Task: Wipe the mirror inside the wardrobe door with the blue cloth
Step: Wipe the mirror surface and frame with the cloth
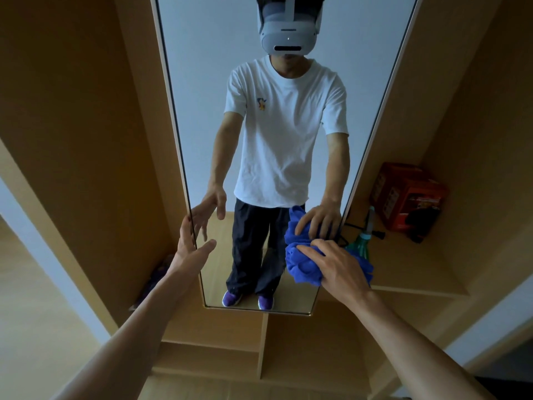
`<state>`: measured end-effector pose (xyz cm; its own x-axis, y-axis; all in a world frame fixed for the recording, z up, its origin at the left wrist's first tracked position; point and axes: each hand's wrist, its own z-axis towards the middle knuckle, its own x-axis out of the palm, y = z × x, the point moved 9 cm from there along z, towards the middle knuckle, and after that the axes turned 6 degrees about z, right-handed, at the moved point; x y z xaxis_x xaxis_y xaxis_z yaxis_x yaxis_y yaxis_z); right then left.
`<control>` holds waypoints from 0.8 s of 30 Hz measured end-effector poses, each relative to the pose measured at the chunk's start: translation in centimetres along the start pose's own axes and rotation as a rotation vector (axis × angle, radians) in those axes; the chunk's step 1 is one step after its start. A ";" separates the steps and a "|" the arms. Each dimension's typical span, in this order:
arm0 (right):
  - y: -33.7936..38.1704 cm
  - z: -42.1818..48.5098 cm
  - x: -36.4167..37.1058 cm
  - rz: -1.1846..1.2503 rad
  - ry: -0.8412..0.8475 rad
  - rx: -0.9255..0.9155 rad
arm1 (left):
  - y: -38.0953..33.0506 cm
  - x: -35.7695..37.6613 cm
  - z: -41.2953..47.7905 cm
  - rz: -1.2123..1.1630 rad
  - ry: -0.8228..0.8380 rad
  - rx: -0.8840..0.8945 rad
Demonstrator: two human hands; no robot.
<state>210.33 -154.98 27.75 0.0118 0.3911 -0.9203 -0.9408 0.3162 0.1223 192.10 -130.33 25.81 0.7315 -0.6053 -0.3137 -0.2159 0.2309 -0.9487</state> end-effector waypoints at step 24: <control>-1.5 -1.5 -2.7 0.473 -0.769 0.475 | 0.6 -1.4 0.0 0.060 0.148 0.140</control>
<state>211.24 -157.87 29.51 0.0456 0.9614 -0.2713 -0.6756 0.2297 0.7006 190.94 -129.34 25.70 0.6145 -0.6904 -0.3818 -0.1565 0.3676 -0.9167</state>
